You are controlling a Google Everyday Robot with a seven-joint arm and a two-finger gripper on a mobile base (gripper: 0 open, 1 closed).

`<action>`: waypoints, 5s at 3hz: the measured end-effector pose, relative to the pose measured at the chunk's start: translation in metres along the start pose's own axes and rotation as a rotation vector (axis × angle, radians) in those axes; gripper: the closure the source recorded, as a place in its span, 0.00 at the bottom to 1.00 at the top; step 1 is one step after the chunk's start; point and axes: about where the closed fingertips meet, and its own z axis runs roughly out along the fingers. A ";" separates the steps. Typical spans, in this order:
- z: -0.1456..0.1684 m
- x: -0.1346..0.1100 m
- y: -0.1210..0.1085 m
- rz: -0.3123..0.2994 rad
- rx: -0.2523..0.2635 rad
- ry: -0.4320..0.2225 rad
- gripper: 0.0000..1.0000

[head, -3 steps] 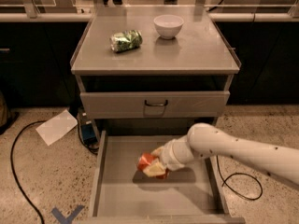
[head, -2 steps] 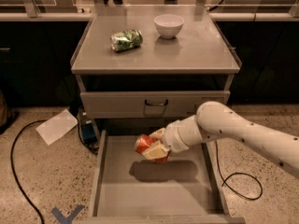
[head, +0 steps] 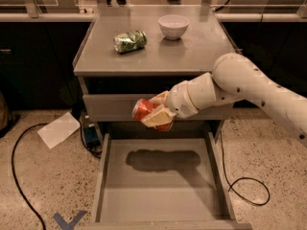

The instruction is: Pick coke can from middle drawer and place on counter

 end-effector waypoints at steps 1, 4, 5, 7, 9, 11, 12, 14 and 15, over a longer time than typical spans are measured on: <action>-0.001 -0.001 0.001 -0.004 0.001 0.000 1.00; -0.106 -0.123 -0.058 -0.269 0.183 0.052 1.00; -0.118 -0.148 -0.087 -0.307 0.211 0.035 1.00; -0.093 -0.166 -0.169 -0.259 0.206 -0.026 1.00; -0.058 -0.142 -0.213 -0.176 0.179 0.013 1.00; -0.027 -0.088 -0.213 -0.080 0.113 0.066 1.00; -0.022 -0.081 -0.209 -0.064 0.093 0.069 1.00; -0.022 -0.081 -0.209 -0.064 0.093 0.069 0.58; -0.022 -0.081 -0.209 -0.064 0.093 0.069 0.36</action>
Offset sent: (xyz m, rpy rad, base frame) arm 0.0324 -0.0264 0.1294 -0.0632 -0.2496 -0.0044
